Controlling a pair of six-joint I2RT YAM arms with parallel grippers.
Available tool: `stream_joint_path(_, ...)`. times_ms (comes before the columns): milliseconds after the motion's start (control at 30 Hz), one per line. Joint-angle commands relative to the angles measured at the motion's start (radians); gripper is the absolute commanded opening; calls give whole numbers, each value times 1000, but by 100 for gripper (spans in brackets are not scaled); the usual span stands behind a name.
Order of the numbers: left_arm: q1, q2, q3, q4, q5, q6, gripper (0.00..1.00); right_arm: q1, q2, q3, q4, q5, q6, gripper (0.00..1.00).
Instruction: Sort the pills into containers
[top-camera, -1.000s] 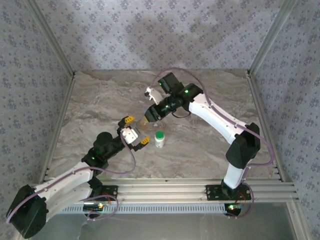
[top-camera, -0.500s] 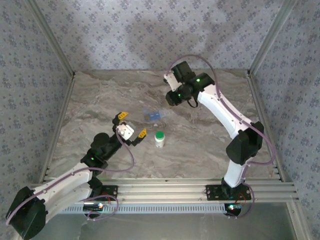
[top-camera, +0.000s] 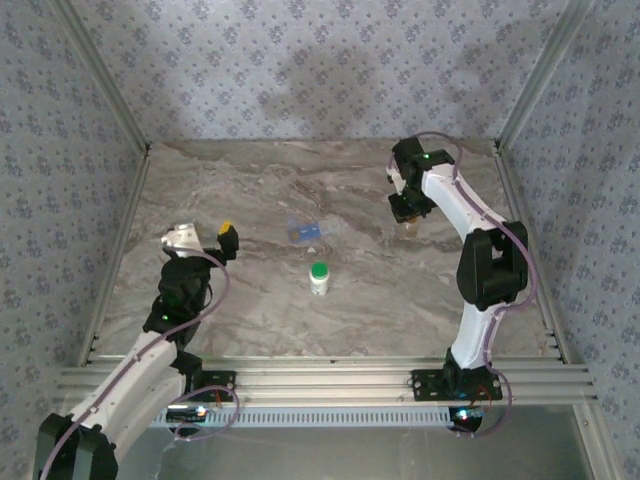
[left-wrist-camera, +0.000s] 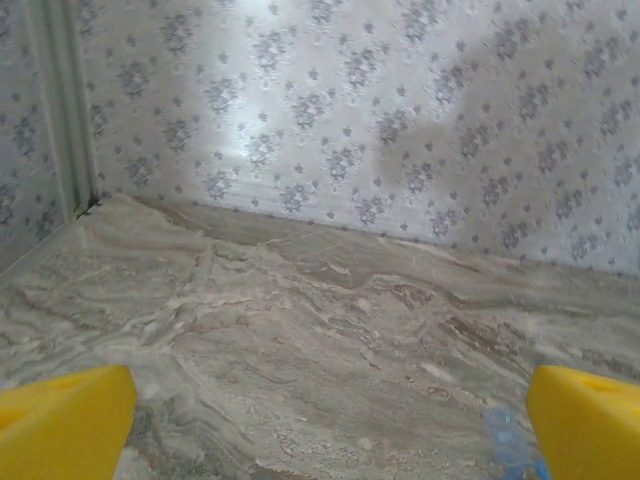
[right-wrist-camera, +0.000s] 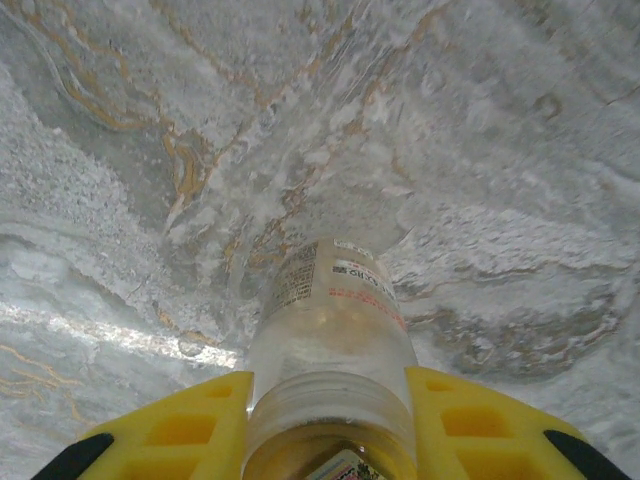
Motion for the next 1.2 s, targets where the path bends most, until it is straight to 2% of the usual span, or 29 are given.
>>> stream_joint_path(0,9,-47,-14,-28,-48,-77,100,4,12,-16,28,-50,15,18)
stream_joint_path(333,13,-43,-19,-25,-38,-85,99,80,2,-79,101,-56,47,23)
stream_joint_path(600,13,-45,-17,-33,-32,-81,100,114,46,-31,104,-89,49,26)
stream_joint_path(733,13,-40,-17,-32,-35,-81,99,123,65,5,93,-100,49,33)
stream_joint_path(900,15,-30,-17,-30,-32,-82,100,131,78,39,67,-114,47,51)
stream_joint_path(1067,15,-16,-13,-32,-32,-78,100,134,57,73,61,-127,46,60)
stream_joint_path(1167,15,-7,5,-64,-29,-77,100,145,16,88,53,-103,41,61)
